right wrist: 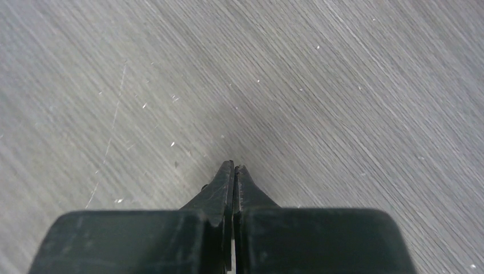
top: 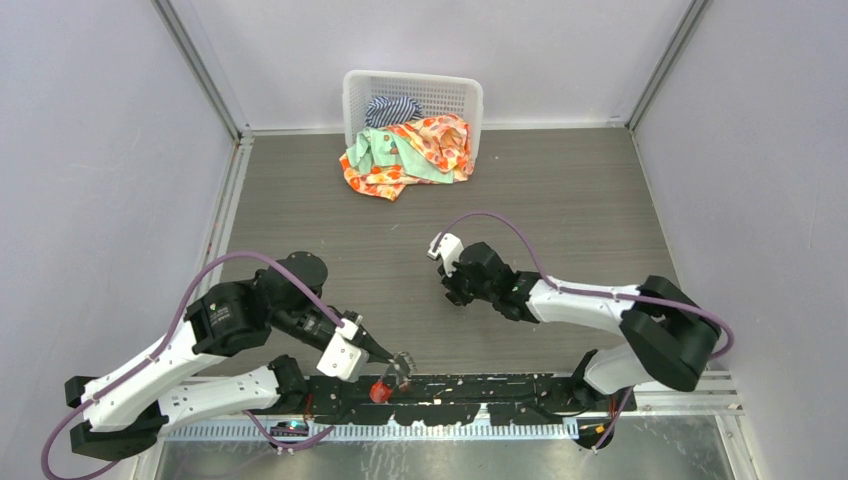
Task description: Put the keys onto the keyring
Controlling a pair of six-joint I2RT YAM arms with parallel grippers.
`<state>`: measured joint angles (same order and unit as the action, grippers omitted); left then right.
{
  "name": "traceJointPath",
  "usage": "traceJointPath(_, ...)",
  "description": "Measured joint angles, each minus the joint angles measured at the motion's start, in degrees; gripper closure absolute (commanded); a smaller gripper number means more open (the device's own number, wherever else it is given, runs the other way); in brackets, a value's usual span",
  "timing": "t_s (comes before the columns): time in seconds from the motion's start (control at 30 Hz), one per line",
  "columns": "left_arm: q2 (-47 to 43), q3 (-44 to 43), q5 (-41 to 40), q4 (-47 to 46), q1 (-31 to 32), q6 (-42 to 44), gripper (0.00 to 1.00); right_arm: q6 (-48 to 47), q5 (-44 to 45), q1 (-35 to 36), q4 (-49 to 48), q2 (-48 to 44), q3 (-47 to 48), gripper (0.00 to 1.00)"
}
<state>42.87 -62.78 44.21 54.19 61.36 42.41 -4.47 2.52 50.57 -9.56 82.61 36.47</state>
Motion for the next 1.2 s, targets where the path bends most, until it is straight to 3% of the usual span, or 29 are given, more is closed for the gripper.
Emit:
traceJointPath(0.2,0.0,0.0,-0.02,-0.55,0.0,-0.15,1.0,1.4,1.99,0.0,-5.86,8.35,1.05,0.95)
traceJointPath(0.43,-0.02,0.0,-0.04,-0.76,0.0,-0.15,1.0,2.93,2.64,0.0,-8.33,10.67,1.79,0.63)
traceJointPath(0.6,-0.07,0.0,-0.04,-0.81,0.0,-0.15,1.0,5.38,2.58,-0.02,-7.39,10.62,3.65,0.49)
traceJointPath(0.67,-0.04,0.0,-0.04,-0.81,0.0,-0.15,1.0,6.82,2.47,-0.26,-5.42,10.21,5.35,0.38)
traceJointPath(0.7,-0.07,0.0,-0.04,-0.83,0.0,-0.15,1.0,8.0,2.29,-0.52,-4.04,9.4,6.32,0.06)
traceJointPath(0.73,-0.07,0.0,-0.07,-0.83,0.0,-0.15,1.0,8.92,2.03,-0.76,-3.15,8.59,6.84,0.01)
traceJointPath(1.0,-0.39,0.0,-0.24,-0.81,0.0,-0.13,1.0,29.33,-1.55,-9.6,7.85,-6.49,12.11,0.02)
traceJointPath(1.1,-0.42,0.0,-0.28,-0.81,0.0,-0.13,1.0,35.69,-3.5,-11.15,8.94,-8.35,13.16,0.25)
traceJointPath(1.17,-0.42,0.0,-0.28,-0.81,0.0,-0.11,1.0,39.3,-4.92,-11.08,11.13,-6.56,13.38,0.29)
traceJointPath(1.2,-0.42,0.0,-0.28,-0.81,-0.02,-0.11,1.0,40.68,-5.27,-10.88,12.15,-5.38,13.42,0.25)
